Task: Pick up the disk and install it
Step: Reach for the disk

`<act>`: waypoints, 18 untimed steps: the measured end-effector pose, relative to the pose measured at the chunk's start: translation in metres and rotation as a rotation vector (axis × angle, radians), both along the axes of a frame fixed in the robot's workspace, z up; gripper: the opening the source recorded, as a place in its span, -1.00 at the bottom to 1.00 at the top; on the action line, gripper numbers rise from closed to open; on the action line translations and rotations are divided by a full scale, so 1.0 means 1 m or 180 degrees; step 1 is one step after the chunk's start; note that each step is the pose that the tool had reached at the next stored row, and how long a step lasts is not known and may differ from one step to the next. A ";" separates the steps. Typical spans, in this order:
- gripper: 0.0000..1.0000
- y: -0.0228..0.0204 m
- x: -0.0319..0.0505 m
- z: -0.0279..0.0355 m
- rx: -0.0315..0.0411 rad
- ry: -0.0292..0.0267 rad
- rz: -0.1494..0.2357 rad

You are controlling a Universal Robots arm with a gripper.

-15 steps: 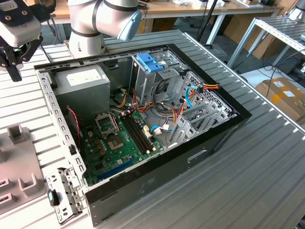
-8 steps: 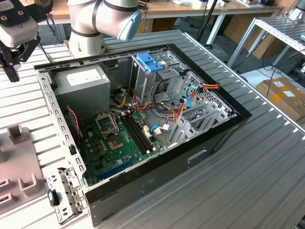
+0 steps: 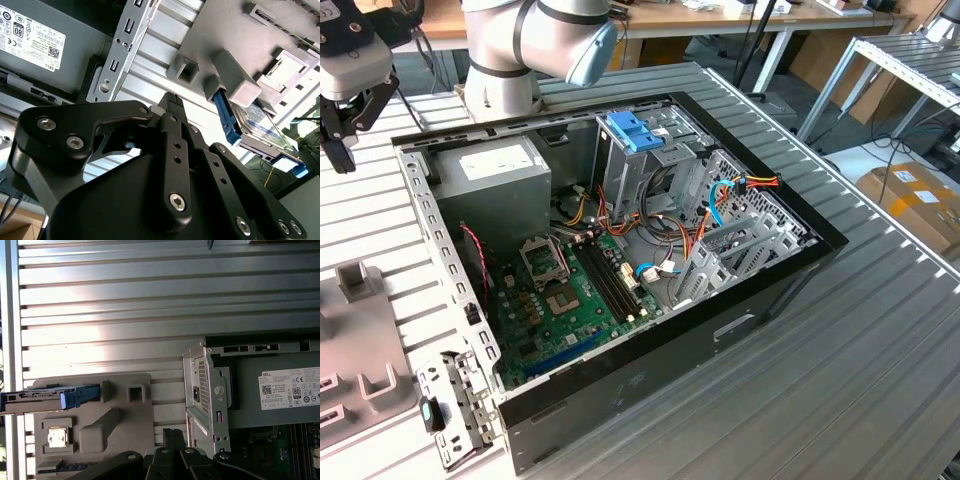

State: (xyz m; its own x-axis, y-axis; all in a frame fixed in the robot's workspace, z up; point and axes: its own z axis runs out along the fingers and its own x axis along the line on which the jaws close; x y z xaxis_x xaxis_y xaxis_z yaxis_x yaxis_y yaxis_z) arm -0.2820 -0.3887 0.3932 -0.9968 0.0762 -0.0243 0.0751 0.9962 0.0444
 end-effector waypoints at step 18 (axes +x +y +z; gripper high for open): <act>-0.79 0.0001 -0.0193 0.0000 0.0000 0.0000 0.0000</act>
State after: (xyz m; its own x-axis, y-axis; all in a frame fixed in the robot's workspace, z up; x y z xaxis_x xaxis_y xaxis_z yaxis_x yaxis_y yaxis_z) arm -0.3013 -0.3885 0.3932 -0.9968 0.0762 -0.0243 0.0751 0.9962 0.0444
